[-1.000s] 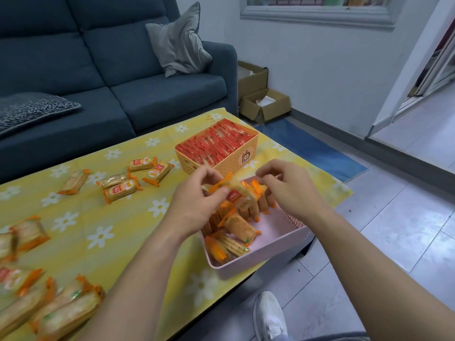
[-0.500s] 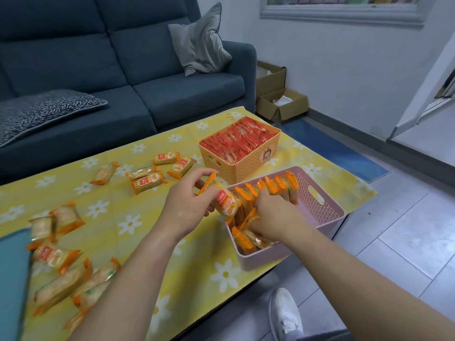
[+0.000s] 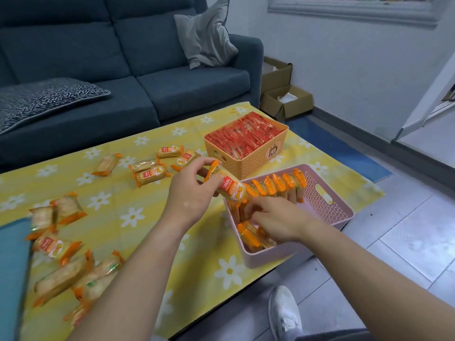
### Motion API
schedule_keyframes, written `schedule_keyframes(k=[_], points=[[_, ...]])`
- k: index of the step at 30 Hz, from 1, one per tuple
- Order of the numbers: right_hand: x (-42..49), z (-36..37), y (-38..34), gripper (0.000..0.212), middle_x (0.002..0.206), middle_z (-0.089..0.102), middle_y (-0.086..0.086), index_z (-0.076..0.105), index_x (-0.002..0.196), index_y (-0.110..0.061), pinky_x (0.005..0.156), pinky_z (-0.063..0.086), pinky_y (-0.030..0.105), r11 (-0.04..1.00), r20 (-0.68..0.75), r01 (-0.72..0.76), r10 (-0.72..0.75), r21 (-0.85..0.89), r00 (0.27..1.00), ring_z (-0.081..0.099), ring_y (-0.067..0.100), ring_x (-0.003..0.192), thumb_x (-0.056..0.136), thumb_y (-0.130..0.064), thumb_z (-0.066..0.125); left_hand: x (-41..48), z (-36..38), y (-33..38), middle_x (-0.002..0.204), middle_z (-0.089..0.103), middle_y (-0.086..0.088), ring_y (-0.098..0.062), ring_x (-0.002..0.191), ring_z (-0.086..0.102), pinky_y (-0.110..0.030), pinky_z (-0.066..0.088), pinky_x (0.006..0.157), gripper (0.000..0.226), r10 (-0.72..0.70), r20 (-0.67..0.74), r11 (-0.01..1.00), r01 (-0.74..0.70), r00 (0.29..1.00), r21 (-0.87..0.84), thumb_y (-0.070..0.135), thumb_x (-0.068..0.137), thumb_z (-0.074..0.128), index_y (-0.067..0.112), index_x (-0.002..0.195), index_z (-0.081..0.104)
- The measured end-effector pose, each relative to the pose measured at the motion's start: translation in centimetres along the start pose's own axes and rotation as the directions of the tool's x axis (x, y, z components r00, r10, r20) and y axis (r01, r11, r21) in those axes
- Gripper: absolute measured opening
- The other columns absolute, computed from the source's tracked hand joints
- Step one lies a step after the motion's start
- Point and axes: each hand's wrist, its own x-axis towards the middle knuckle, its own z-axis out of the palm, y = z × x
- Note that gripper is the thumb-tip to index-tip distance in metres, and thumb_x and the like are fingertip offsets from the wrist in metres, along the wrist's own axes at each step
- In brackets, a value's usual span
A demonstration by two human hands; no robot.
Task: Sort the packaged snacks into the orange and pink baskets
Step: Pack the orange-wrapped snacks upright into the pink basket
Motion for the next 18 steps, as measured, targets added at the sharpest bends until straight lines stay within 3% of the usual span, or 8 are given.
schedule_keyframes(k=[2,4,7,10,13,15,18], points=[[0.0,0.7,-0.6,0.046,0.127,0.063,-0.004,0.06,0.124,-0.035,0.1,0.044,0.039,1.0,0.125,0.023,-0.023,0.001,0.992,0.057,0.021,0.114,0.09,-0.058,0.039,0.0,0.2,0.0,0.087,0.063,0.003,-0.019,0.067,0.068,-0.022,0.051,0.056,0.021,0.016,-0.014,1.0,-0.016,1.0,-0.014,0.017,0.09,0.067,0.026,0.109,0.068],[0.2,1.5,-0.5,0.073,0.14,0.055,-0.005,0.05,0.134,-0.046,0.108,0.036,0.046,0.984,0.246,0.049,-0.005,-0.17,0.969,0.049,0.025,0.126,0.073,-0.081,0.028,0.0,0.4,0.0,0.087,0.062,0.004,-0.018,0.066,0.067,-0.022,0.05,0.056,0.021,0.026,-0.02,0.999,-0.026,0.999,-0.019,0.016,0.09,0.068,0.027,0.107,0.068],[0.6,1.5,0.0,0.066,0.131,0.051,-0.001,0.048,0.135,-0.05,0.107,0.032,0.052,0.949,0.296,0.074,0.021,-0.306,0.955,0.043,0.029,0.128,0.075,-0.076,0.039,-0.1,0.6,0.3,0.087,0.062,0.005,-0.017,0.067,0.066,-0.019,0.049,0.055,0.021,0.031,-0.025,0.999,-0.031,0.999,-0.013,0.017,0.091,0.067,0.031,0.106,0.066],[0.7,0.9,0.2,0.06,0.111,0.056,-0.005,0.066,0.106,-0.043,0.1,0.042,0.048,0.947,0.311,0.064,0.039,-0.314,0.95,0.051,0.027,0.113,0.063,-0.078,0.043,-0.2,0.5,0.5,0.087,0.062,0.004,-0.015,0.066,0.064,-0.019,0.048,0.054,0.019,0.039,-0.023,0.999,-0.039,0.999,0.012,0.018,0.091,0.067,0.031,0.105,0.068],[0.4,-0.3,1.4,0.066,0.101,0.066,-0.009,0.069,0.092,-0.036,0.086,0.05,0.036,0.976,0.316,0.051,0.018,-0.209,0.948,0.062,0.018,0.097,0.06,-0.09,0.048,-0.4,0.5,0.7,0.088,0.063,0.001,-0.013,0.057,0.062,-0.019,0.045,0.05,0.015,0.03,0.02,0.999,-0.03,0.999,0.03,0.017,0.09,0.066,0.028,0.1,0.067],[-0.1,-1.4,2.2,0.054,0.103,0.069,-0.008,0.067,0.099,-0.035,0.079,0.049,0.029,0.992,0.326,0.043,-0.002,-0.12,0.946,0.065,0.015,0.096,0.071,-0.081,0.062,-0.5,0.6,0.9,0.087,0.063,0.001,-0.013,0.053,0.062,-0.023,0.045,0.047,0.014,0.013,0.05,1.0,-0.014,0.999,0.012,0.012,0.089,0.066,0.025,0.094,0.065],[-0.3,-2.5,3.7,0.036,0.114,0.065,-0.006,0.065,0.106,-0.036,0.085,0.053,0.035,0.995,0.279,0.063,-0.039,-0.078,0.96,0.063,0.017,0.1,0.079,-0.056,0.076,-0.5,1.1,1.1,0.083,0.065,-0.001,-0.017,0.052,0.063,-0.031,0.046,0.045,0.009,-0.061,0.137,0.997,0.065,0.989,-0.029,0.006,0.088,0.066,0.014,0.091,0.065]])
